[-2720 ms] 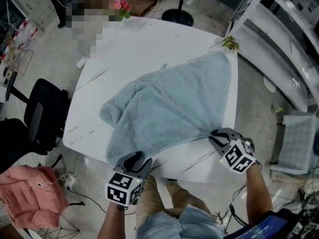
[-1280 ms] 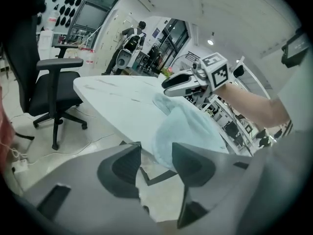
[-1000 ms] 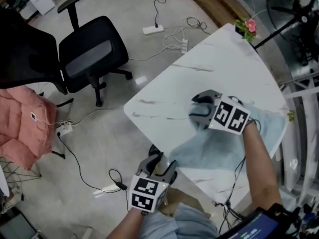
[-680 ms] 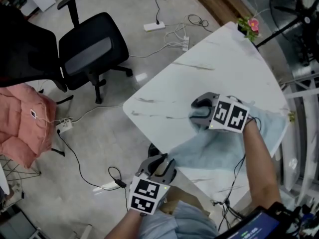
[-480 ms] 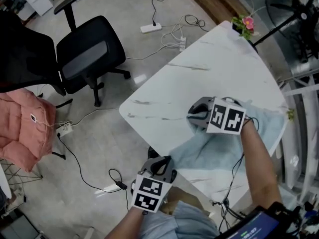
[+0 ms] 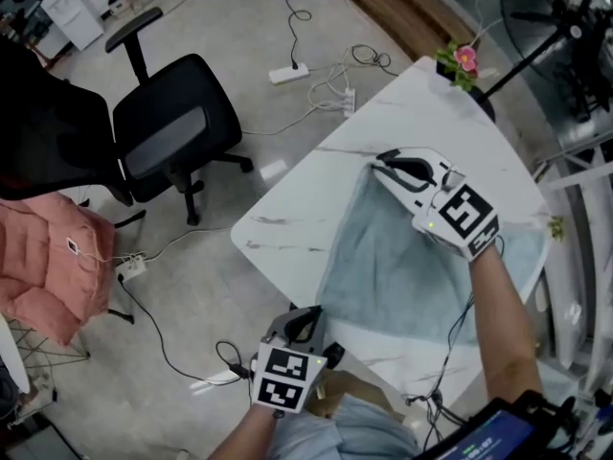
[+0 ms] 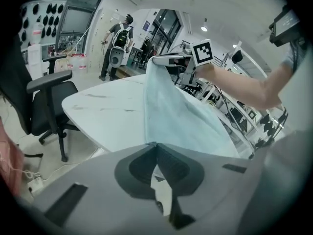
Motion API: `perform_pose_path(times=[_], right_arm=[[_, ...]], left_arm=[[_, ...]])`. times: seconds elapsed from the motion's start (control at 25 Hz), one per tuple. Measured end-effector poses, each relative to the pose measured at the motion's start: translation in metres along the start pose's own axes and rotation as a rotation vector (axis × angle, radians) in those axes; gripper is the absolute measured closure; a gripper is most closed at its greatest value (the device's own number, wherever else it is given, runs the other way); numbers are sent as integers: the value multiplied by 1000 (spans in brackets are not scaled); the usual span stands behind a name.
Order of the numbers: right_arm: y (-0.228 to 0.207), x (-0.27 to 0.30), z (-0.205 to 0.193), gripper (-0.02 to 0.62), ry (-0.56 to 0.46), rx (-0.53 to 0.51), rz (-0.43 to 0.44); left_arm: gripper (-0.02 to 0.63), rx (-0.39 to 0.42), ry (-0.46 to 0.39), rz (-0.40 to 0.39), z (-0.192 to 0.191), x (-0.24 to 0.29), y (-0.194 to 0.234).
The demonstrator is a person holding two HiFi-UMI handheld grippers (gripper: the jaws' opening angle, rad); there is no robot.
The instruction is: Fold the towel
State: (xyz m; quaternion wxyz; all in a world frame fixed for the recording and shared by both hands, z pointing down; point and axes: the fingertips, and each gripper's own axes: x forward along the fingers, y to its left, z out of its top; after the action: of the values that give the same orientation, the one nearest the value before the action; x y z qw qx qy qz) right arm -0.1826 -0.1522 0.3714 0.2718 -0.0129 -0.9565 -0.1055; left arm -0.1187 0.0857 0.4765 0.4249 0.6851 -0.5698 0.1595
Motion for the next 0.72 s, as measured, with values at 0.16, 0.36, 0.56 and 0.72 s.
perform_pose_path(times=[0.16,0.36,0.56,0.72], right_arm=[[-12,9,-13,540,14,-6,-47],[-6,46,-37,531,99,-97,-7],[-13,63,-49,393,151,8,8],[-20,36,0,389,-28,130,-9]], left_arm=[[597,0,6,42,3,-2,19],[597,14,0,49,8,1,27],[572,30,-20,21,20,7,25],[512,127,-4,16,23,13,19]])
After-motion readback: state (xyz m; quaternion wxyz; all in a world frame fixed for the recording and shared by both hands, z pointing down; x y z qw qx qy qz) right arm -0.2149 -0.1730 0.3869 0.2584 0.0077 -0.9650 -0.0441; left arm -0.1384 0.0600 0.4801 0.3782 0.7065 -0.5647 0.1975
